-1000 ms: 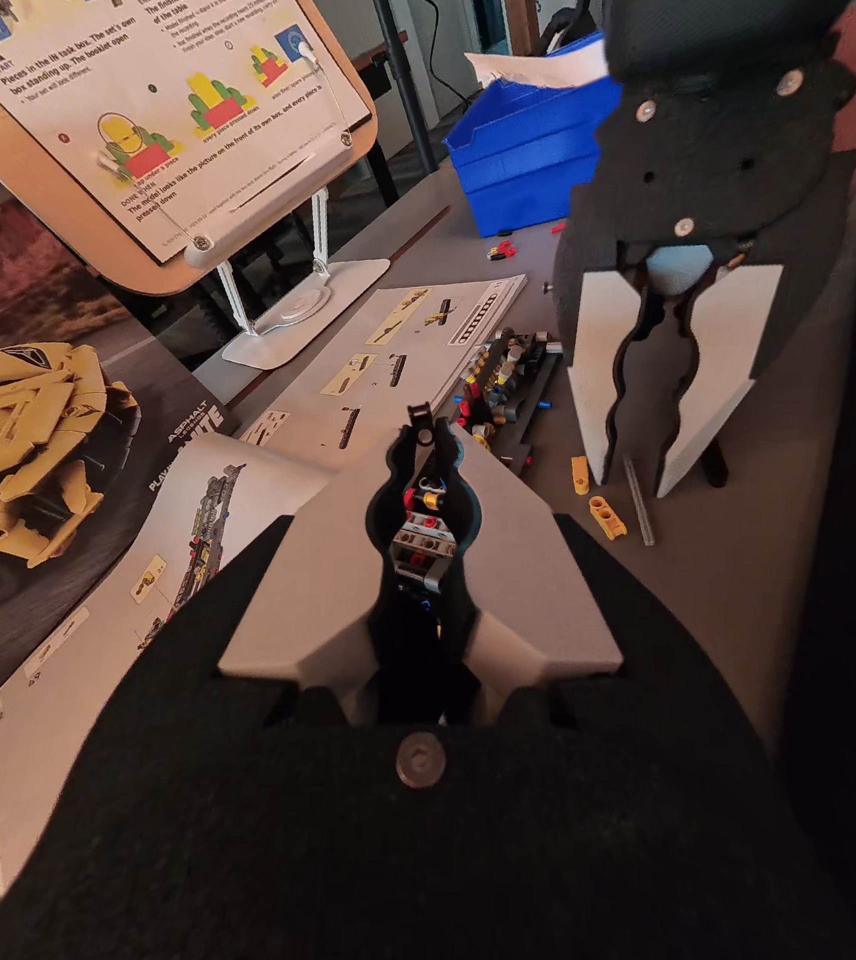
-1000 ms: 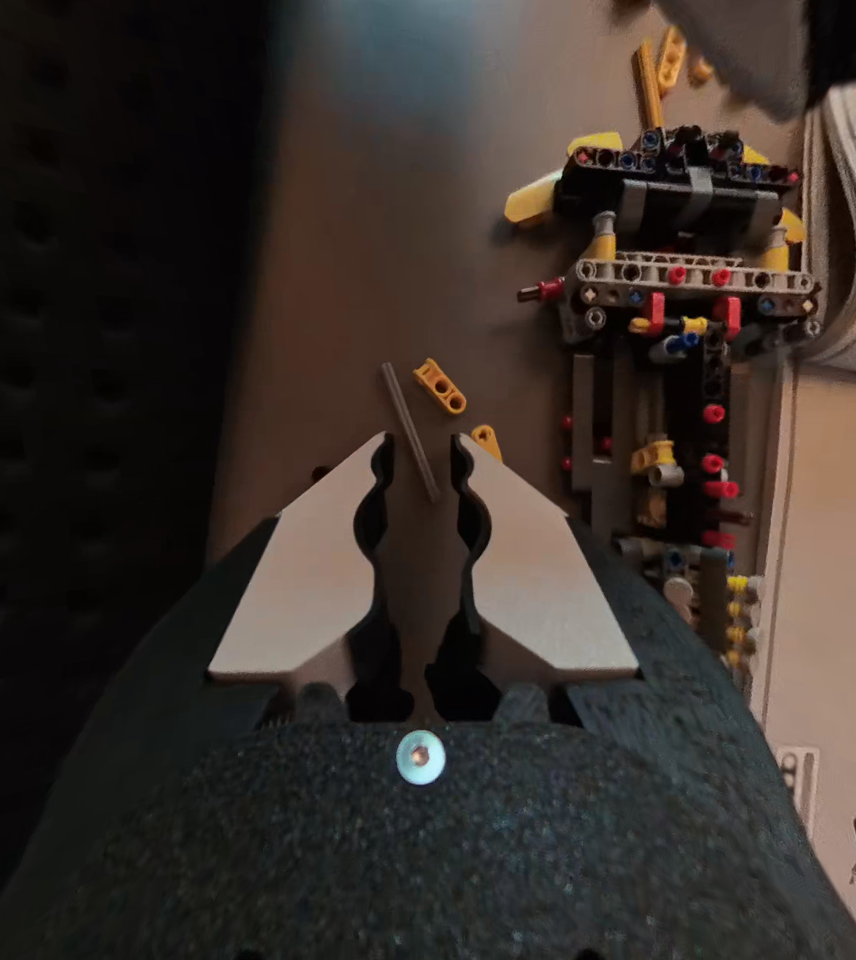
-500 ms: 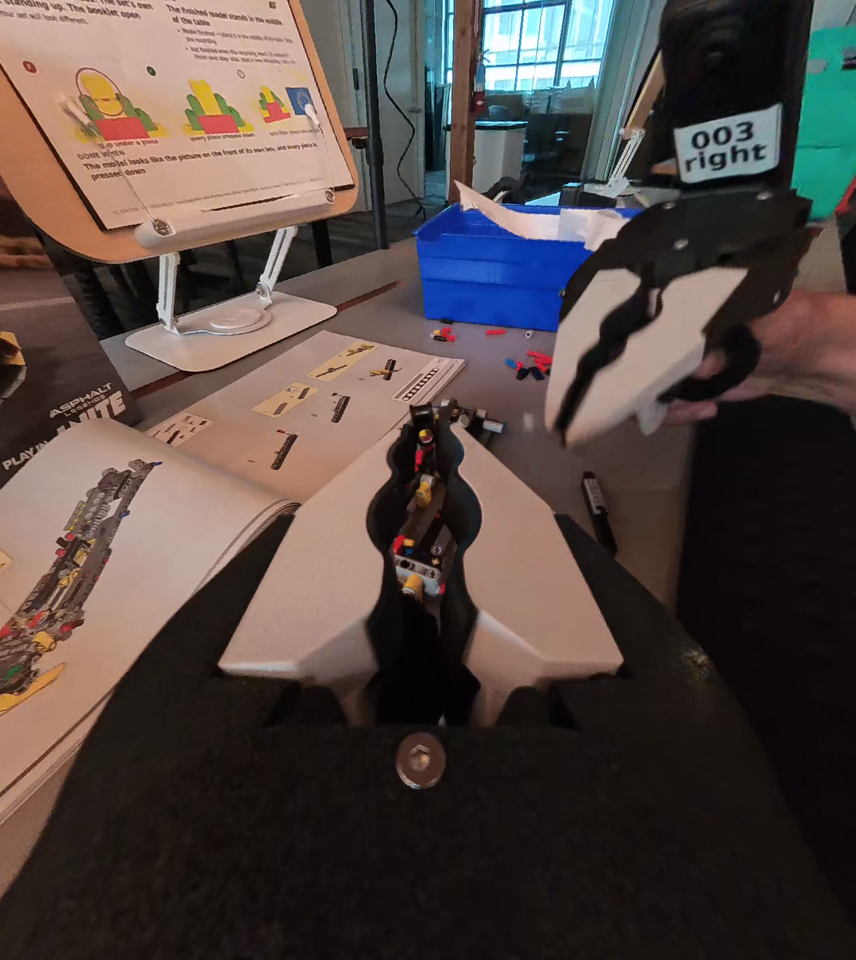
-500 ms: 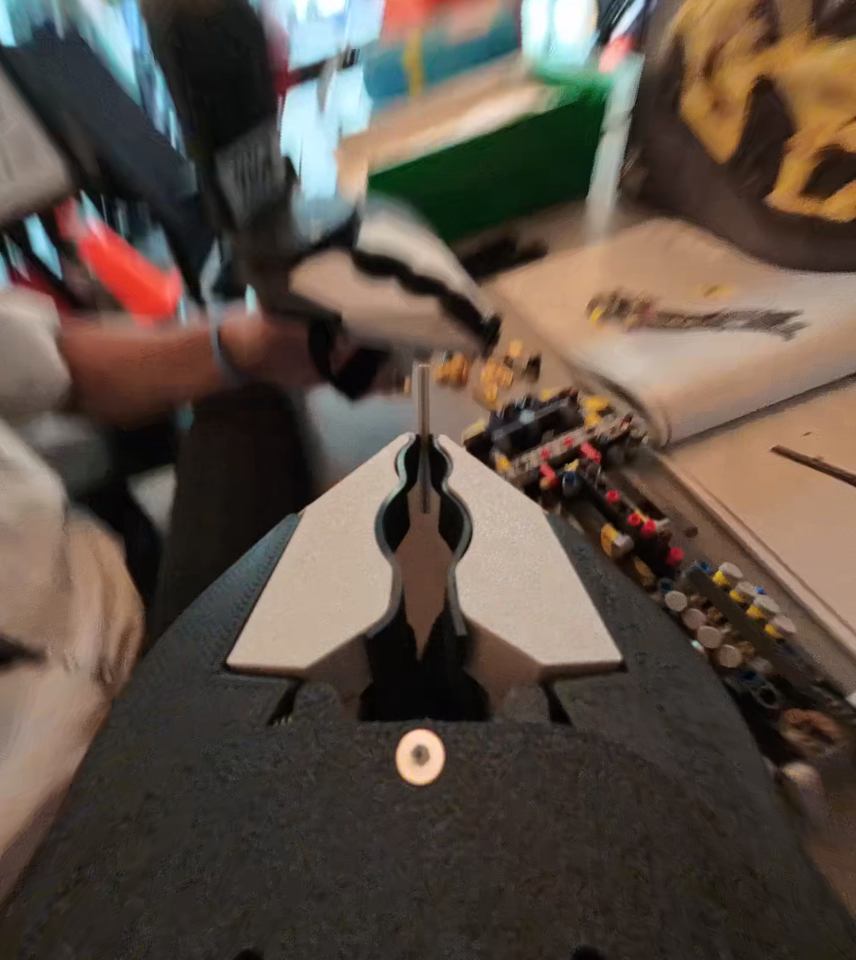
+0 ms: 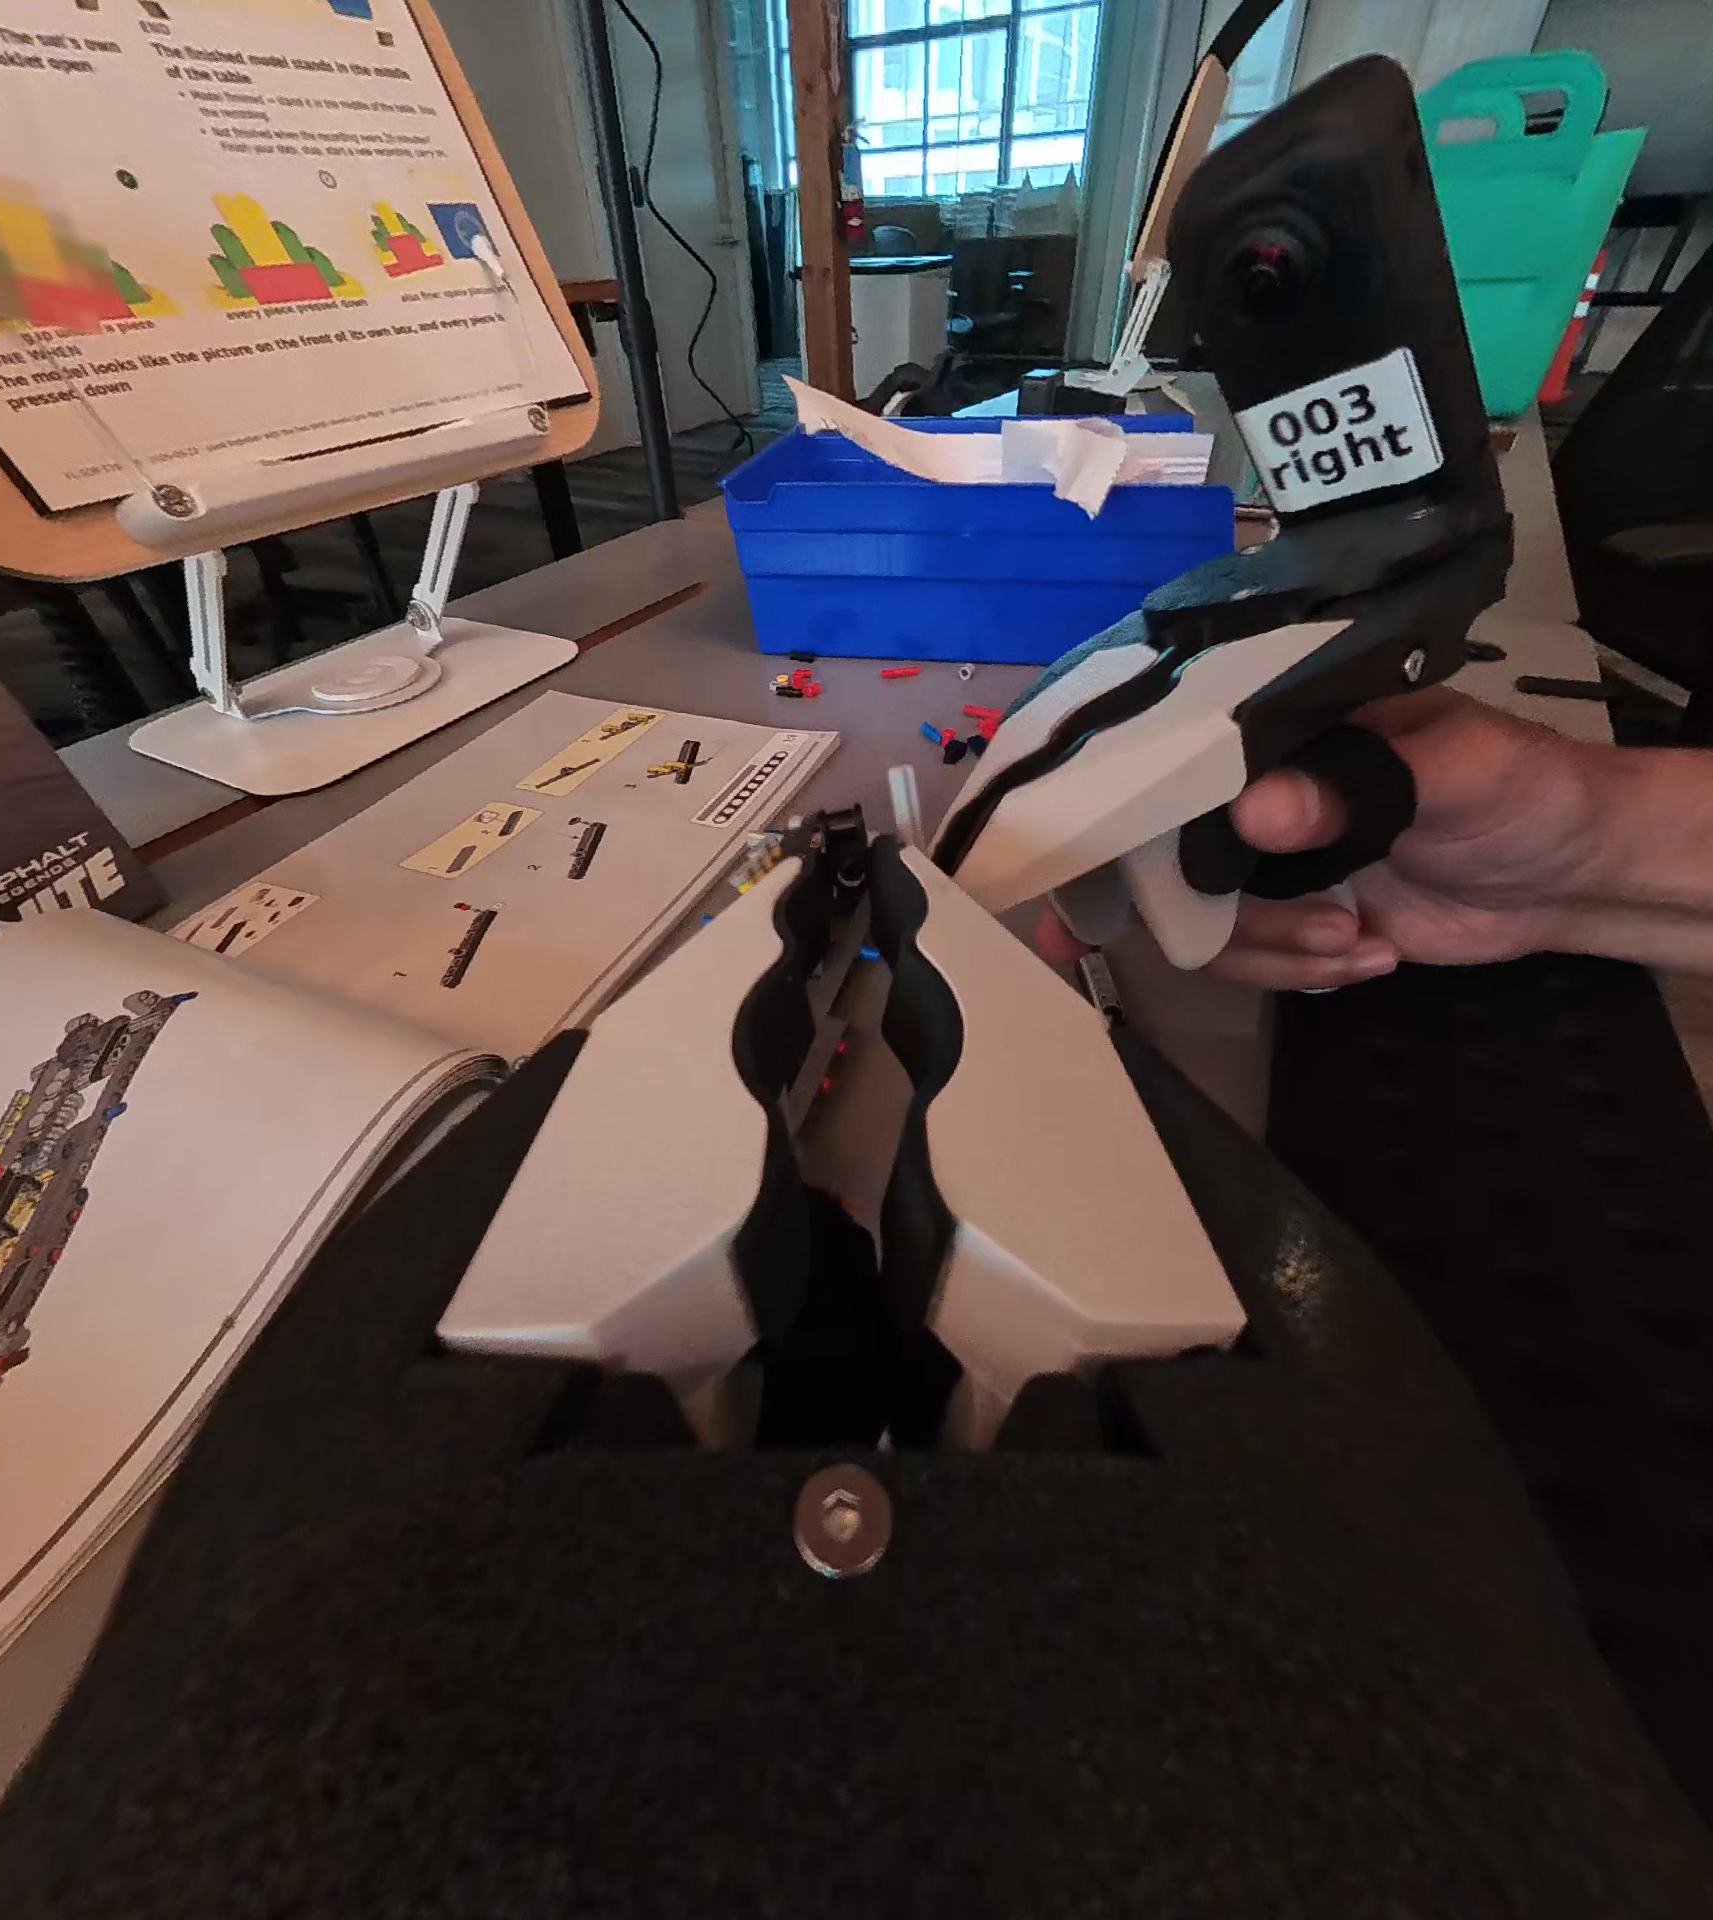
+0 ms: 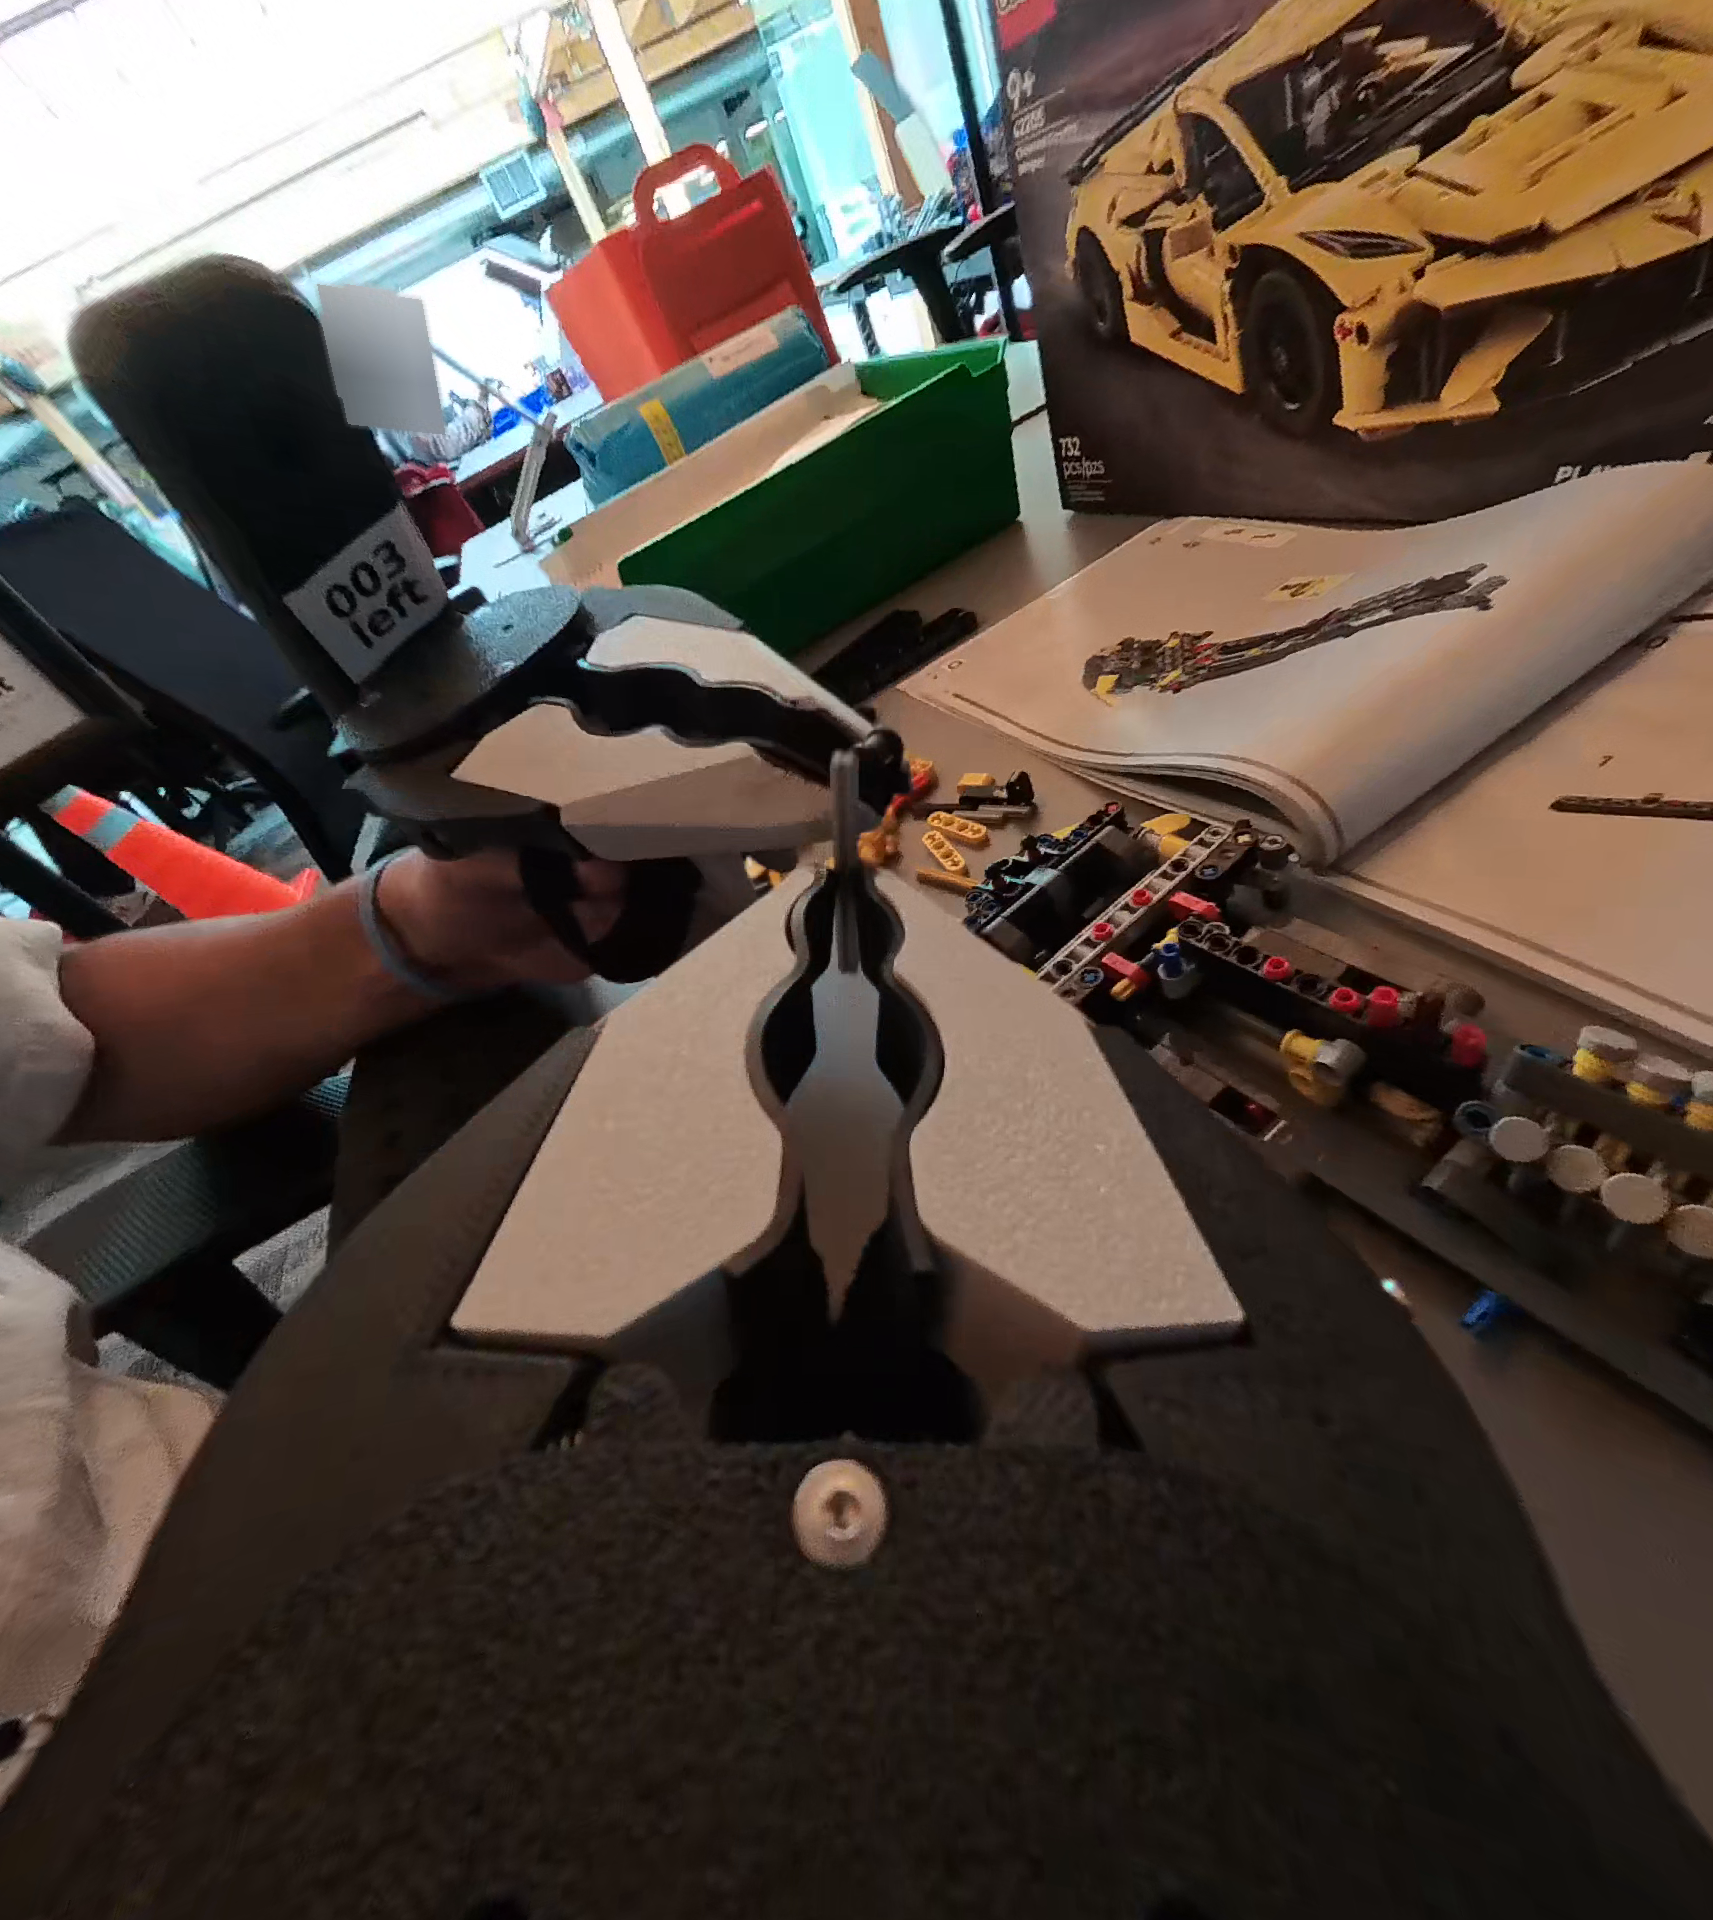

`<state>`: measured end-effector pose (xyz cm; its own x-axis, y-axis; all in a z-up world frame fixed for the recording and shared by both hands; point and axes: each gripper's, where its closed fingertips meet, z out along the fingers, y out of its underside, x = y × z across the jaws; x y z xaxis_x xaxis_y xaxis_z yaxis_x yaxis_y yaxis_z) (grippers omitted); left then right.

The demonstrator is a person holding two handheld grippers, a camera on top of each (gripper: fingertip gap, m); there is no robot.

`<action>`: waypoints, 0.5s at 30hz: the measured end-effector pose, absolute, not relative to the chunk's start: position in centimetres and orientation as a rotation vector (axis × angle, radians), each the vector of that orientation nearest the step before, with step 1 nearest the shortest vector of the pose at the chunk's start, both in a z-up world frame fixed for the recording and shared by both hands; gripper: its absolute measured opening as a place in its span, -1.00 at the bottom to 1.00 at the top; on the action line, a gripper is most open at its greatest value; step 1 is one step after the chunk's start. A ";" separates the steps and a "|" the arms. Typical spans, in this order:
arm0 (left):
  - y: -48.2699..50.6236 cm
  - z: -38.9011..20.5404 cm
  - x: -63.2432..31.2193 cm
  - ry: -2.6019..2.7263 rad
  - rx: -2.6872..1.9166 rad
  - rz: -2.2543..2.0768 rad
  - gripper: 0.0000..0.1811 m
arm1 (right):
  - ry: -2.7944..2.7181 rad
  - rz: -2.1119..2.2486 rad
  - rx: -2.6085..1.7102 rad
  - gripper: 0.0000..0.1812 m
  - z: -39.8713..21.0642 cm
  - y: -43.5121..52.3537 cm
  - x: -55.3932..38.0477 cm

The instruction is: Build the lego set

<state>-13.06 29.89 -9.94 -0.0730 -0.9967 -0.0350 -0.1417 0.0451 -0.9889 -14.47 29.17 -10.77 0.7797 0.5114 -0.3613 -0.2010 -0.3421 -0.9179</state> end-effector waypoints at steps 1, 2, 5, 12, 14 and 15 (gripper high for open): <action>29.7 -10.0 -13.0 1.395 -1.239 -1.155 -0.94 | -0.250 0.744 -1.789 -0.96 -11.0 29.2 -14.6; 29.4 -10.1 -13.0 1.411 -1.229 -1.150 -0.93 | -0.253 0.743 -1.789 -0.96 -11.2 29.2 -14.7; 28.9 -10.6 -12.8 1.458 -1.211 -1.114 -0.93 | -0.304 0.706 -1.806 -0.96 -11.7 29.0 -14.9; 28.8 -11.5 -12.9 1.526 -1.207 -1.064 -0.93 | -0.371 0.556 -1.840 -0.96 -12.5 29.1 -14.5; 28.8 -11.6 -12.9 1.535 -1.195 -1.039 -0.94 | -0.384 0.519 -1.848 -0.97 -12.6 29.1 -14.5; 28.9 -11.8 -12.9 1.543 -1.191 -1.019 -0.94 | -0.391 0.499 -1.857 -0.97 -12.8 29.1 -14.4</action>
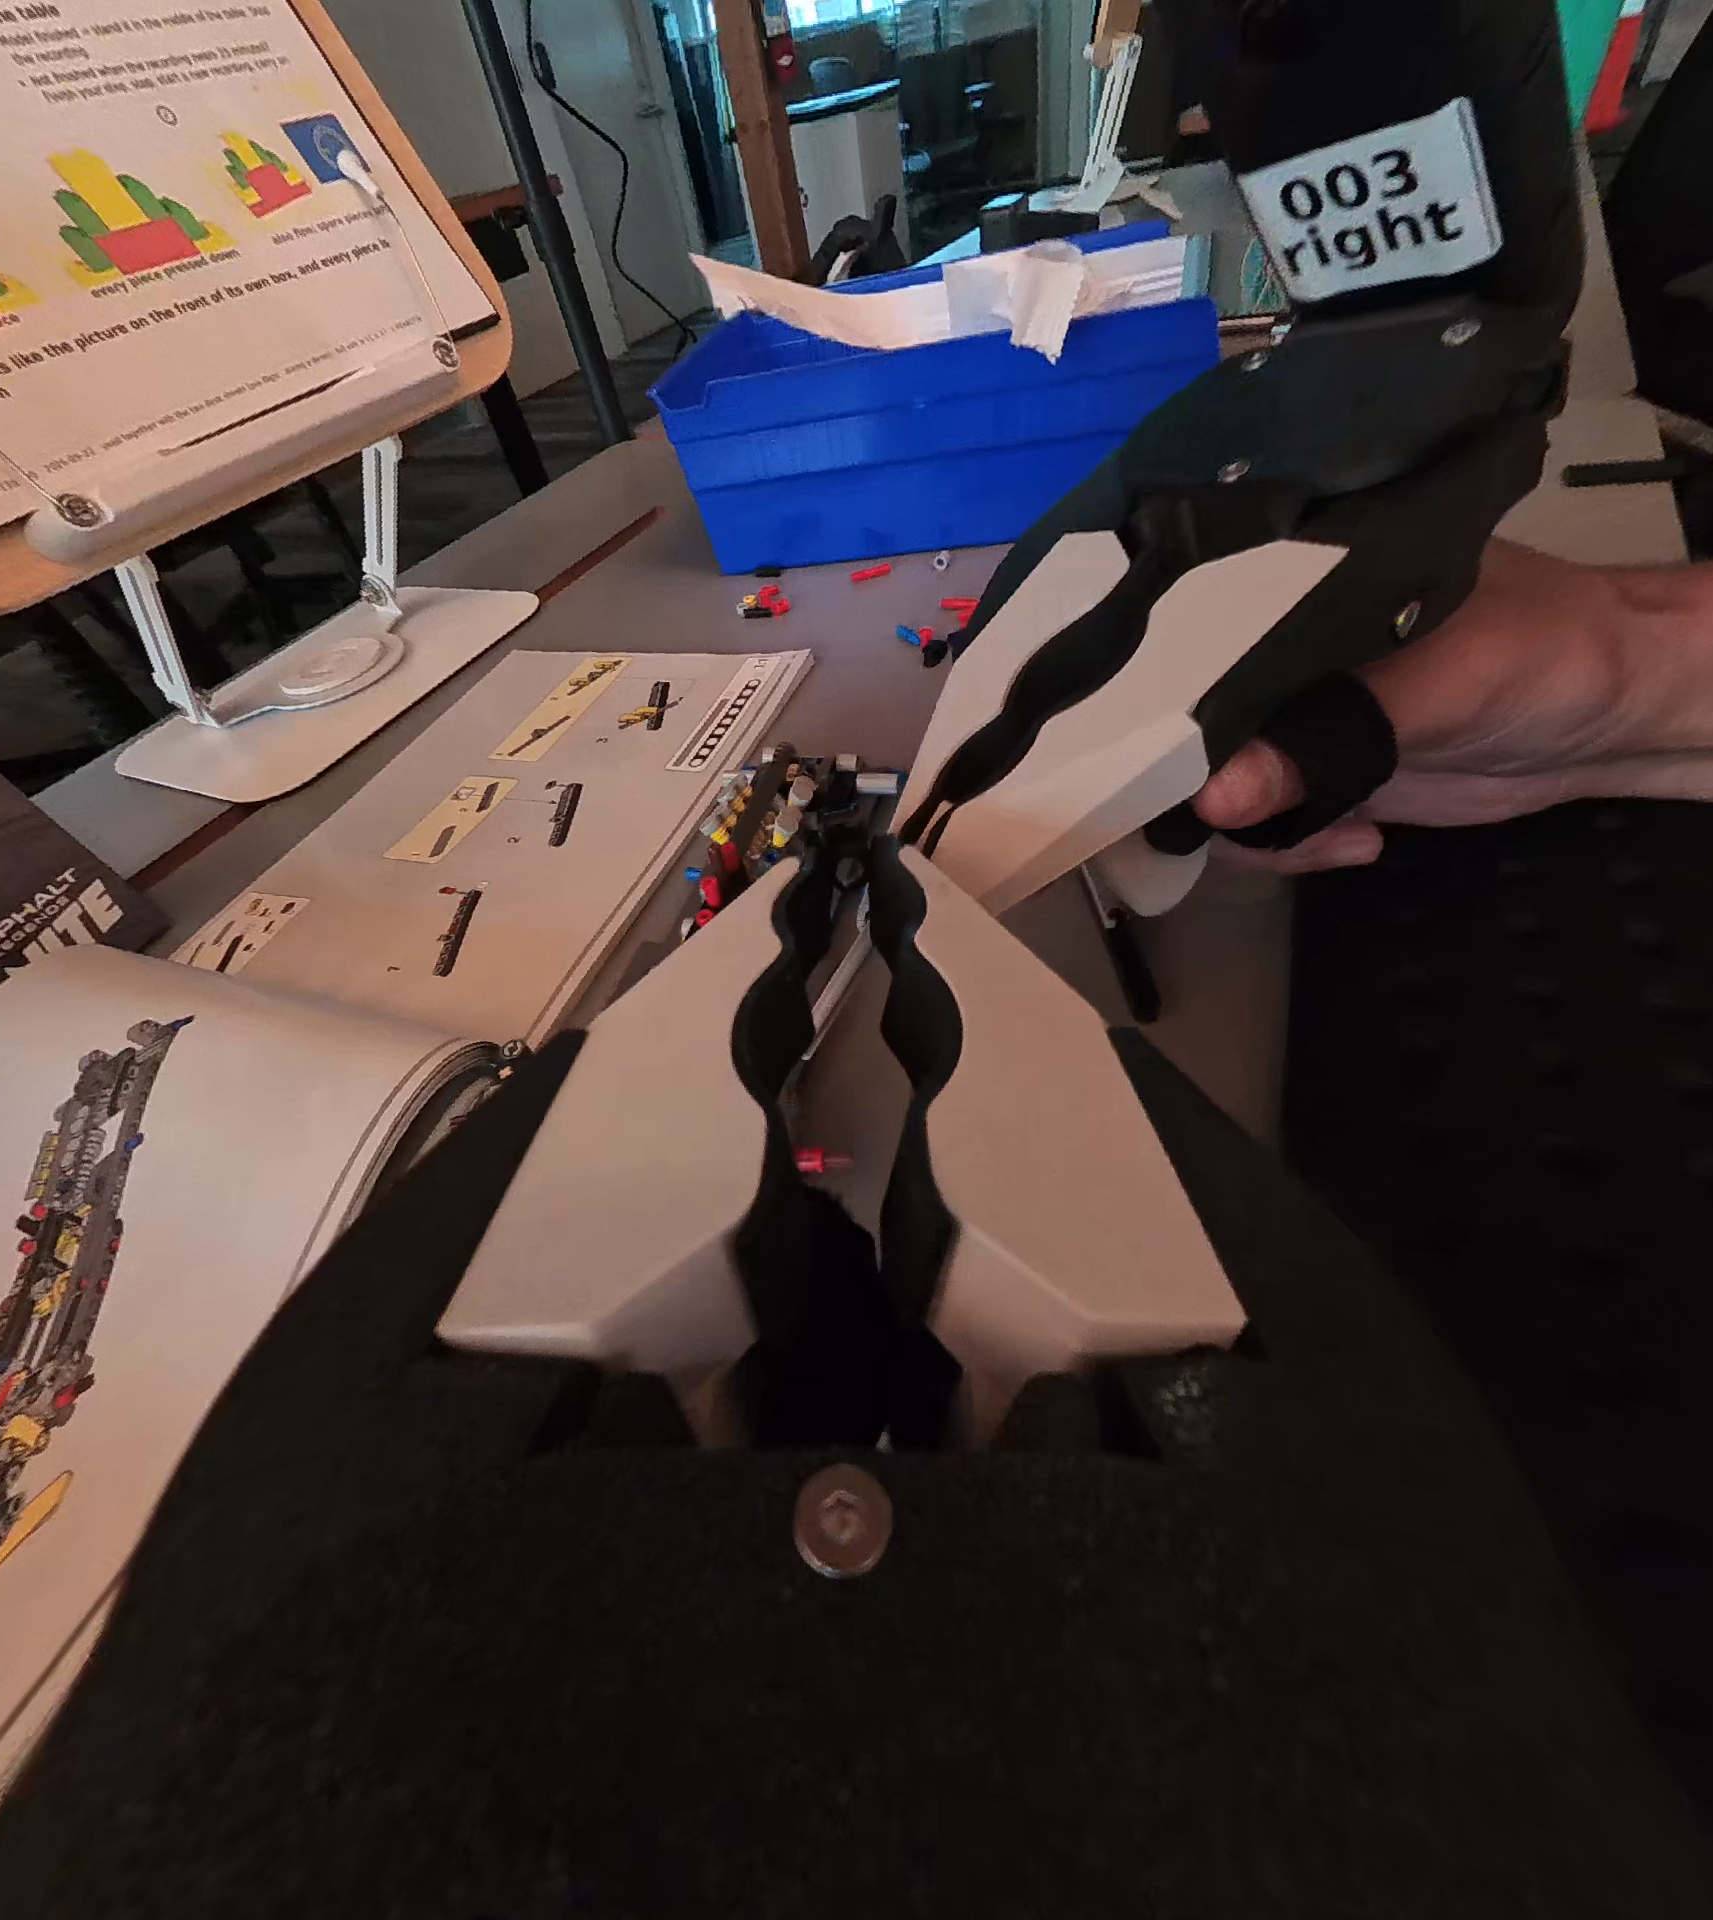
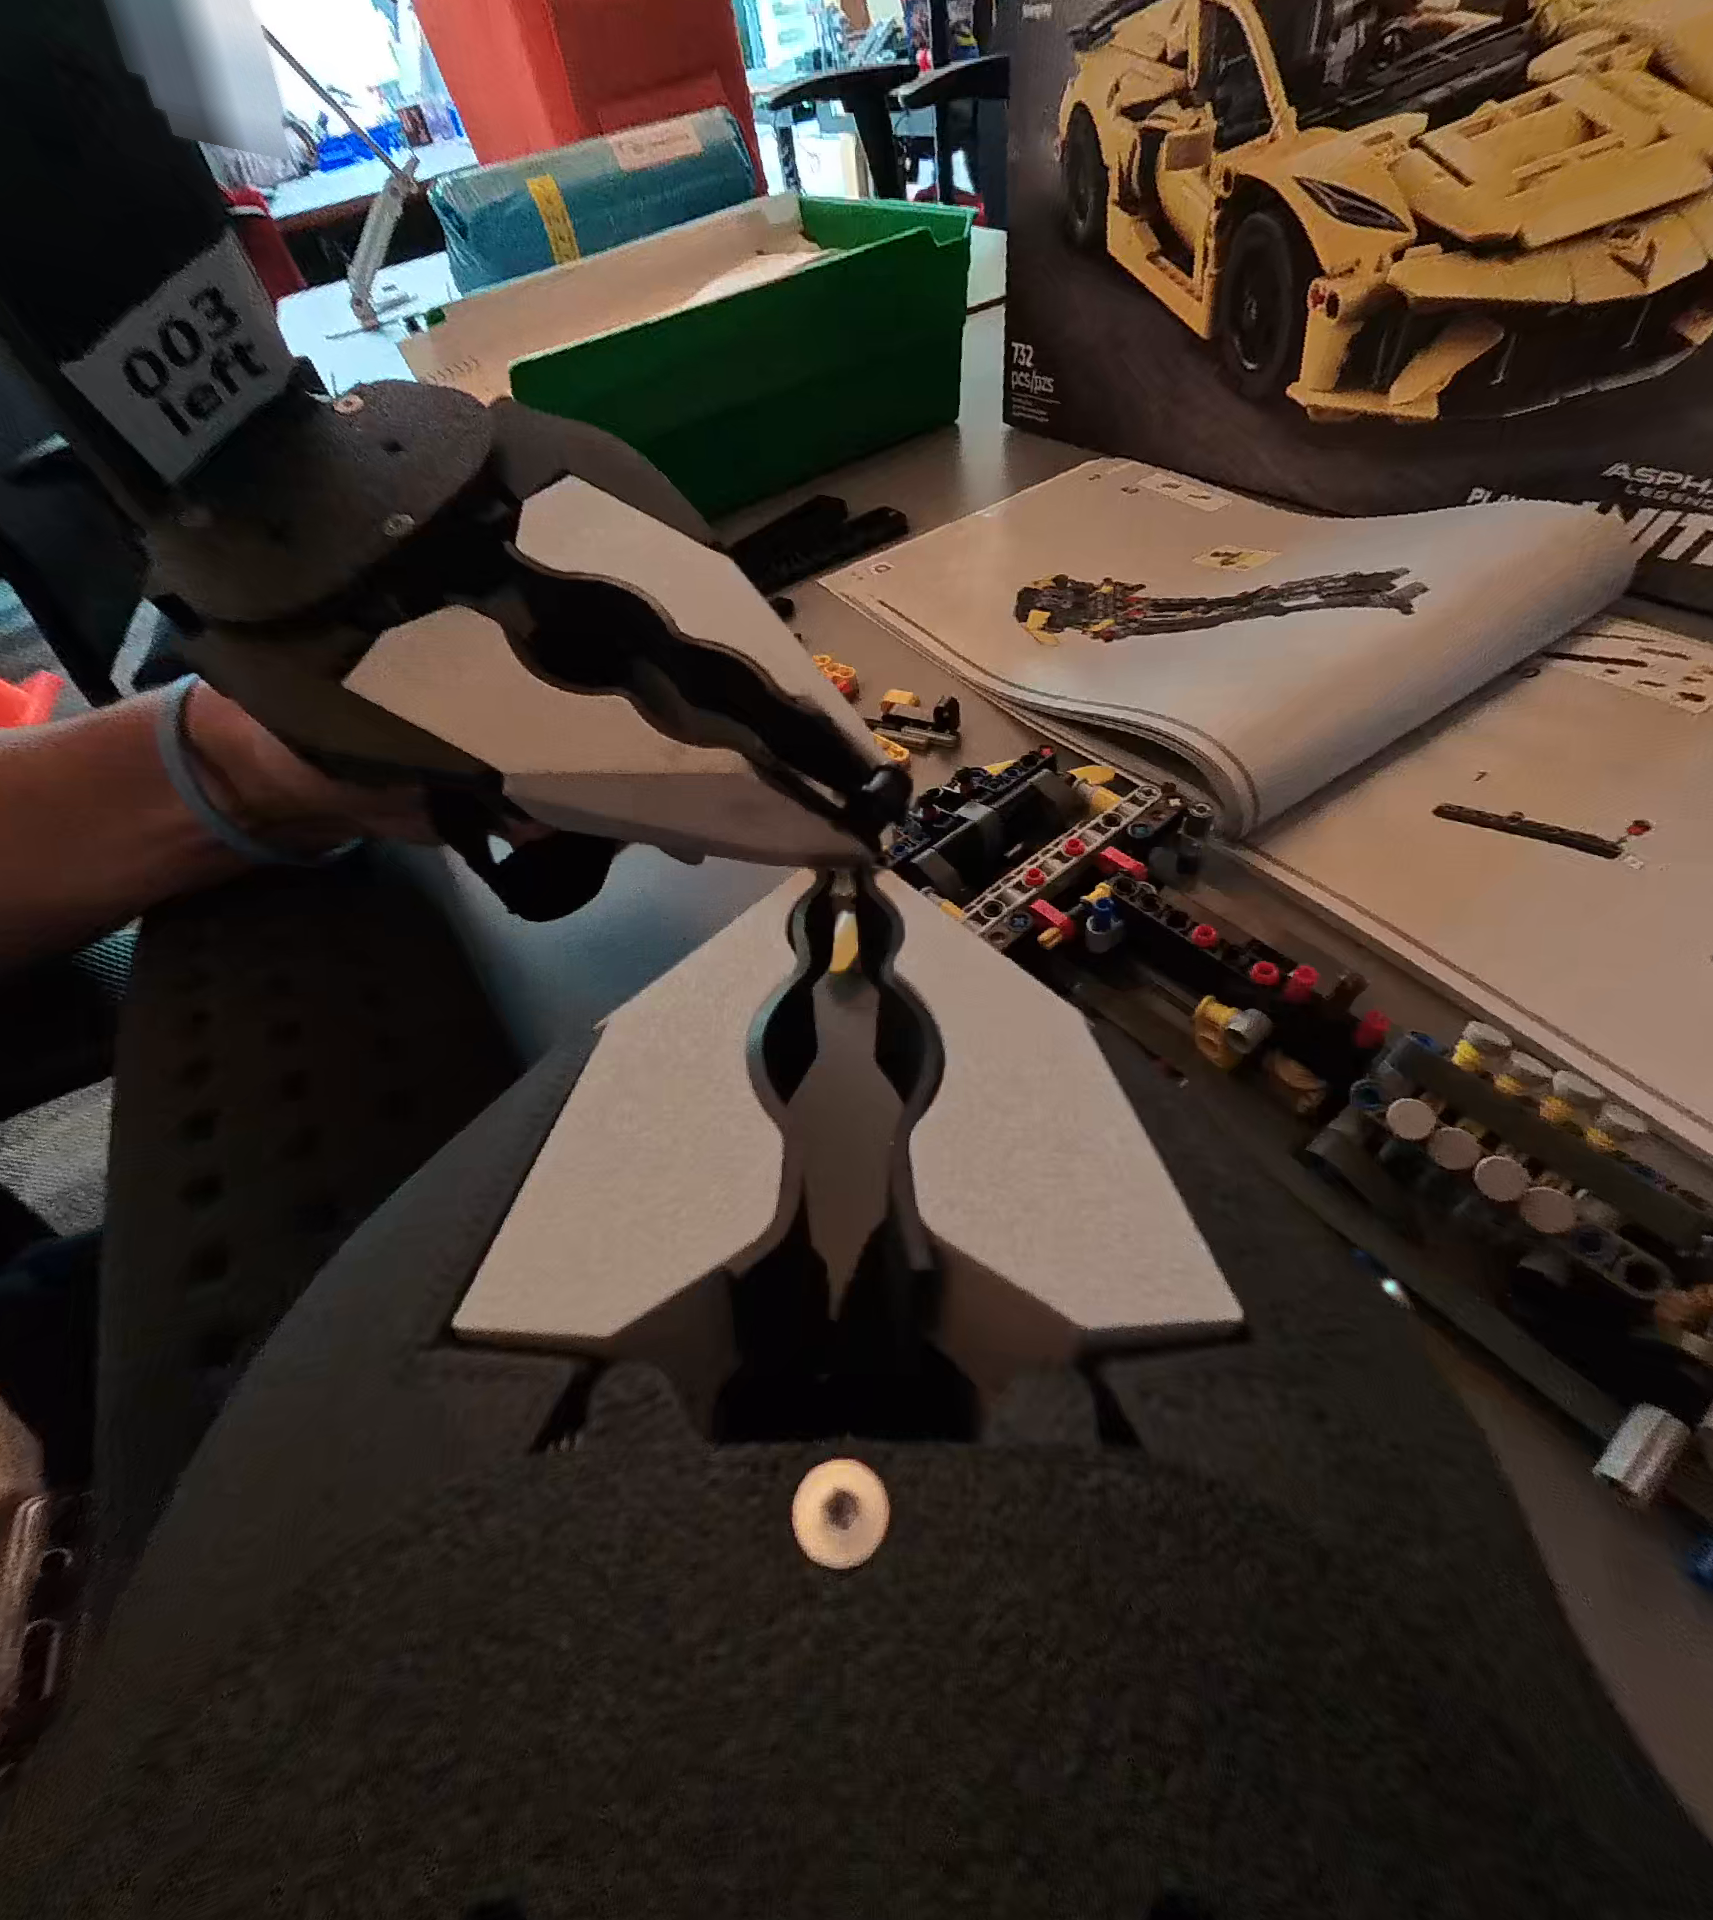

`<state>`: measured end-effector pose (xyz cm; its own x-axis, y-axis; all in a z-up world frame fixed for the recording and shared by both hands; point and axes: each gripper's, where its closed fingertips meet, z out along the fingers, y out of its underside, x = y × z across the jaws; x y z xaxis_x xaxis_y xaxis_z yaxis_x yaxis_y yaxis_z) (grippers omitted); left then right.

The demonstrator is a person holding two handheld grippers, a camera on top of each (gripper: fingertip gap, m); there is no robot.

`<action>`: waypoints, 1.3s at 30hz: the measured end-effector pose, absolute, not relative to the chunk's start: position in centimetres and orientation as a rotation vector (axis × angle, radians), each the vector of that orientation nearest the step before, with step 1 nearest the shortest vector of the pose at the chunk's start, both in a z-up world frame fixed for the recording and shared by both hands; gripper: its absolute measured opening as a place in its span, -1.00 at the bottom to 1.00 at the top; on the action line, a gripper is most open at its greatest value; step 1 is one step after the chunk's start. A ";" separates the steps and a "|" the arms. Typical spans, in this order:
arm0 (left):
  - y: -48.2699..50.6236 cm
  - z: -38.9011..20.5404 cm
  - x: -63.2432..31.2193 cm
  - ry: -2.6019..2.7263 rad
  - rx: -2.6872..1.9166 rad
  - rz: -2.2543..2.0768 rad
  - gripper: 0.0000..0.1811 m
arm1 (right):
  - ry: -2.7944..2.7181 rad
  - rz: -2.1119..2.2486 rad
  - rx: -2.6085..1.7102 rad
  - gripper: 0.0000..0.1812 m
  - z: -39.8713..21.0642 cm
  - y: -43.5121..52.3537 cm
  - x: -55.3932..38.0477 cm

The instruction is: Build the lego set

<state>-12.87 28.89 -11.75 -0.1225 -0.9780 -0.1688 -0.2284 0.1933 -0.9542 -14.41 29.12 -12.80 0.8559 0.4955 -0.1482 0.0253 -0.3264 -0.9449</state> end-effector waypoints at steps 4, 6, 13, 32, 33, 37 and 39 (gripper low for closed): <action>31.2 -10.5 -13.4 1.442 -1.189 -0.944 -0.94 | -0.386 0.430 -1.788 -0.97 -11.5 29.2 -13.7; 33.2 -10.1 -13.9 1.362 -1.259 -0.934 -0.94 | -0.362 0.405 -1.736 -0.97 -10.6 29.2 -12.9; 32.4 -10.2 -13.3 1.297 -1.366 -1.160 -0.94 | -0.382 0.167 -1.606 -0.99 -8.1 29.5 -13.1; 31.7 -10.0 -13.1 1.280 -1.349 -1.219 -0.94 | -0.443 -0.092 -1.594 -0.97 -8.3 29.6 -13.2; 31.7 -9.9 -13.1 1.277 -1.335 -1.204 -0.94 | -0.434 -0.075 -1.592 -0.98 -8.2 29.6 -13.2; 31.5 -9.7 -12.8 1.280 -1.269 -1.094 -0.93 | -0.366 0.023 -1.597 -0.98 -8.1 29.7 -13.0; 31.6 -9.7 -12.8 1.295 -1.233 -1.030 -0.94 | -0.361 0.035 -1.598 -0.98 -8.1 29.6 -12.9</action>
